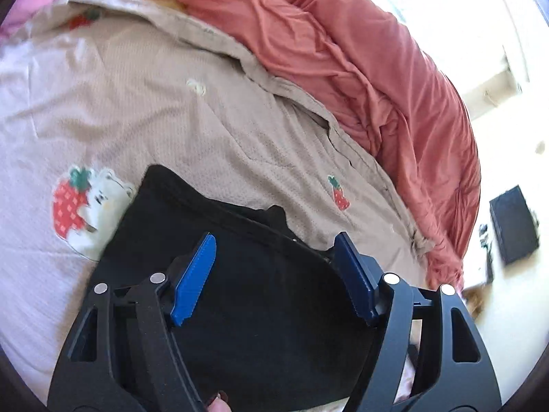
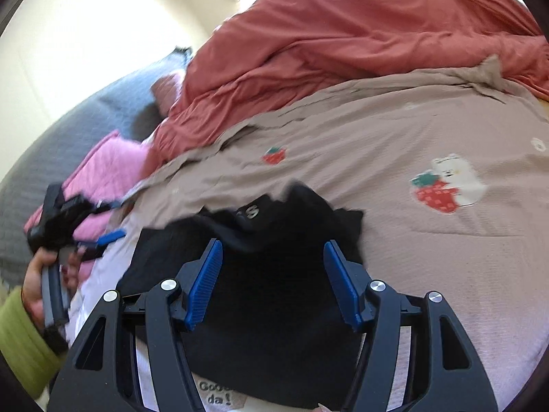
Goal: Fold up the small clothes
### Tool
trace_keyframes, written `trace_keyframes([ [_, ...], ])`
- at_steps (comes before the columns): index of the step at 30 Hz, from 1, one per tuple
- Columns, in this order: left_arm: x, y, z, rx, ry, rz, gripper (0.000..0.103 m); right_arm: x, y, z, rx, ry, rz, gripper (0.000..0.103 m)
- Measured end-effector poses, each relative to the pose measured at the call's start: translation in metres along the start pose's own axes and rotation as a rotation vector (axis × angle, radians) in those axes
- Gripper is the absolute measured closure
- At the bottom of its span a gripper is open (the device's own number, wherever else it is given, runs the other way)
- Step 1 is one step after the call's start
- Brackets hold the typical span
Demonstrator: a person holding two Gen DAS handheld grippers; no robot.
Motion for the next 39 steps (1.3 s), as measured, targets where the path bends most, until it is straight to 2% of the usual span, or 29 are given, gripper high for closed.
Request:
trace_keyframes([
  [3, -0.010, -0.008, 0.008, 0.012, 0.020, -0.035, 0.040, 0.002, 0.002, 0.002, 0.015, 0.004, -0.008, 0.039],
  [6, -0.027, -0.016, 0.013, 0.025, 0.080, -0.069, 0.040, -0.008, -0.001, -0.006, -0.023, -0.038, 0.063, 0.033],
  [10, -0.049, -0.013, 0.011, 0.036, 0.191, -0.115, 0.039, -0.013, -0.015, -0.029, -0.124, -0.185, 0.165, 0.033],
  [14, -0.062, -0.001, 0.002, 0.027, 0.258, -0.162, 0.035, 0.007, -0.022, -0.041, -0.156, -0.222, 0.095, 0.033],
  [18, -0.065, 0.012, -0.019, -0.002, 0.275, -0.196, 0.026, 0.025, -0.024, -0.044, -0.143, -0.269, 0.045, 0.033],
  [23, -0.057, 0.016, -0.049, -0.059, 0.291, -0.251, 0.025, 0.040, -0.025, -0.047, -0.140, -0.245, -0.035, 0.033],
  [25, -0.051, 0.011, -0.055, -0.062, 0.320, -0.280, 0.039, 0.043, -0.024, -0.048, -0.141, -0.232, -0.052, 0.033],
  [26, -0.048, 0.009, -0.057, -0.062, 0.346, -0.301, 0.063, 0.043, -0.023, -0.049, -0.142, -0.230, -0.056, 0.033],
  [27, -0.045, 0.006, -0.058, -0.053, 0.387, -0.330, 0.079, 0.045, -0.023, -0.051, -0.145, -0.230, -0.059, 0.033],
  [29, -0.042, 0.004, -0.055, -0.035, 0.419, -0.356, 0.092, 0.047, -0.022, -0.054, -0.151, -0.225, -0.067, 0.033],
  [31, -0.041, 0.006, -0.049, -0.018, 0.406, -0.353, 0.099, 0.048, -0.022, -0.057, -0.159, -0.213, -0.080, 0.034],
  [32, -0.038, 0.008, -0.043, -0.001, 0.396, -0.355, 0.099, 0.048, -0.022, -0.058, -0.169, -0.200, -0.086, 0.045],
  [33, -0.036, 0.009, -0.038, 0.017, 0.387, -0.356, 0.099, 0.048, -0.023, -0.061, -0.181, -0.182, -0.087, 0.065],
  [36, -0.024, 0.015, -0.024, 0.067, 0.372, -0.389, 0.099, 0.043, -0.023, -0.063, -0.191, -0.148, -0.070, 0.089],
  [39, -0.007, 0.020, -0.017, 0.122, 0.369, -0.439, 0.099, 0.033, -0.016, -0.056, -0.157, -0.172, -0.012, 0.094],
])
Point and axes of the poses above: each gripper's, at about its wrist camera, not at the fingertips, and z roughly against the way its jaws point, x to its right, y to its top, the point moved 2 cm from there along -z, roughly the way its jaws point, and after that the axes turned 5 degrees about z, right-handed, at the moved point
